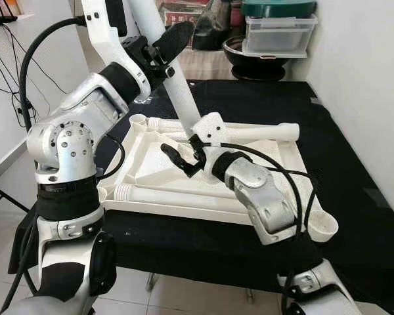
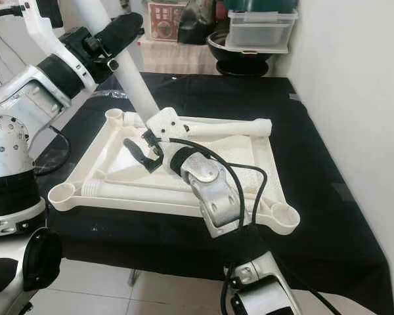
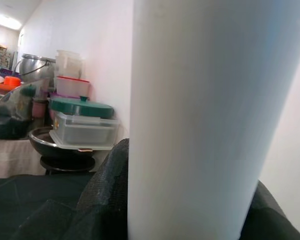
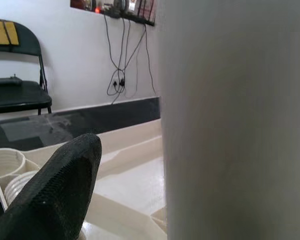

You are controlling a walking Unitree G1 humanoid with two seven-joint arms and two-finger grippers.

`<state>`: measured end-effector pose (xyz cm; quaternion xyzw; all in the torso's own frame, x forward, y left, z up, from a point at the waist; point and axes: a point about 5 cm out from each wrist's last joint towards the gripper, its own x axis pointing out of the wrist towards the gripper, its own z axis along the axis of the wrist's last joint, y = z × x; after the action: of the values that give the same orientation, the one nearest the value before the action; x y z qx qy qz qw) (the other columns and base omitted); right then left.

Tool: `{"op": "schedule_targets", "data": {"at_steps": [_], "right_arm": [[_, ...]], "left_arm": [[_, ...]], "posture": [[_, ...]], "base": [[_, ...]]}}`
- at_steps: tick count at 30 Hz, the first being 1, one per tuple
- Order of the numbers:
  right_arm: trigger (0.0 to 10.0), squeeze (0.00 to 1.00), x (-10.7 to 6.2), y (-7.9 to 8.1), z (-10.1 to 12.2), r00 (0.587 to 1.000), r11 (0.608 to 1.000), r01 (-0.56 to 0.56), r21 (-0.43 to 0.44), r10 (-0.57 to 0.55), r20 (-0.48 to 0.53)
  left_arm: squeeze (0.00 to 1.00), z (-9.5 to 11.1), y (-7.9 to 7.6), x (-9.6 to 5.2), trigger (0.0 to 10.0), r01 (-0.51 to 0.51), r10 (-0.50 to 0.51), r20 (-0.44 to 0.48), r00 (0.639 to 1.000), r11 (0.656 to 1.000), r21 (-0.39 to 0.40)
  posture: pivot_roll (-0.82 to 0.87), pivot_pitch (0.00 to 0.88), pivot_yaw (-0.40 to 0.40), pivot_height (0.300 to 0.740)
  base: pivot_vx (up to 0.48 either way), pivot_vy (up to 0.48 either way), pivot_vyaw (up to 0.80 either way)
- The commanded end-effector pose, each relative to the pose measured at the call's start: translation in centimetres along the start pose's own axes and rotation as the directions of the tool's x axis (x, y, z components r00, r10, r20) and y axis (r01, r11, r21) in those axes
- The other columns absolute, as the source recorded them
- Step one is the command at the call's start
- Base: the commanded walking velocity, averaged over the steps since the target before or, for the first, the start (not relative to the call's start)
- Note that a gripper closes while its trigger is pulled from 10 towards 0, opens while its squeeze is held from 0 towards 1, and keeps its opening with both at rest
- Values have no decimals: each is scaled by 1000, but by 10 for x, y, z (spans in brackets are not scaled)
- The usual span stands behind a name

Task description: Building children table

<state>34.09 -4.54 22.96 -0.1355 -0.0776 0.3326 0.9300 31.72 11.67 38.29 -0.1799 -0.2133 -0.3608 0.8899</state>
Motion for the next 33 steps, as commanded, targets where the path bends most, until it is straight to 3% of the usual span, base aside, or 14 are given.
{"op": "schedule_targets", "data": {"at_steps": [1, 2, 3, 18, 19, 20, 21, 25, 29, 33], "right_arm": [[10000, 0, 7, 8, 3, 1000, 1000, -29, 0, 29, 5], [9765, 0, 7, 9, 4, 999, 999, -36, 12, 36, 3], [0, 0, 7, 9, 4, 999, 999, -43, 21, 43, 0], [0, 0, 9, 9, 0, 999, 998, -26, 55, 28, -34], [0, 0, 9, 8, 0, 999, 998, -20, 64, 22, -32], [0, 0, 9, 8, 0, 999, 998, -20, 64, 22, -32], [0, 0, 8, 7, 1, 1000, 997, -10, 78, 13, -28], [0, 0, 7, 1, 1, 999, 992, 30, 123, -28, -21], [0, 0, 0, -26, -3, 981, 952, 193, 237, -193, -22], [0, 0, -6, -44, -2, 958, 912, 275, 305, -286, -10]], "left_arm": [[0, 3, -22, 9, 10000, 121, -120, 22, 992, 992, -27], [0, 2, -22, 9, 10000, 124, -123, 19, 992, 992, -26], [0, 2, -23, 9, 10000, 128, -128, 14, 992, 992, -23], [0, -5, -31, 15, 10000, 173, -173, -2, 985, 985, -7], [416, -4, -31, 15, 10000, 173, -173, 6, 985, 985, -6], [416, -4, -31, 15, 10000, 173, -173, 6, 985, 985, -6], [1000, -3, -30, 14, 10000, 169, -168, 16, 986, 986, -4], [1000, 3, -28, 11, 10000, 163, -163, 42, 986, 987, 7], [1000, 26, -16, 0, 10000, 129, -133, 111, 985, 991, 43], [1000, 44, -9, -10, 10000, 104, -116, 150, 982, 991, 80]], "posture": [[-76, 0, 16, 740], [-79, 0, 19, 740], [-81, 0, 19, 740], [-92, 0, 22, 740], [-94, 0, 21, 740], [-94, 0, 21, 740], [-96, 0, 21, 740], [-98, 0, 19, 740], [-96, 0, 15, 740], [-91, 0, 9, 740]], "base": [[0, 0, 0], [0, 0, 0], [0, 0, 0], [0, 0, 0], [0, 0, 0], [0, 0, 0], [0, 0, 0], [0, 0, 0], [0, 0, 0], [0, 0, 0]]}}
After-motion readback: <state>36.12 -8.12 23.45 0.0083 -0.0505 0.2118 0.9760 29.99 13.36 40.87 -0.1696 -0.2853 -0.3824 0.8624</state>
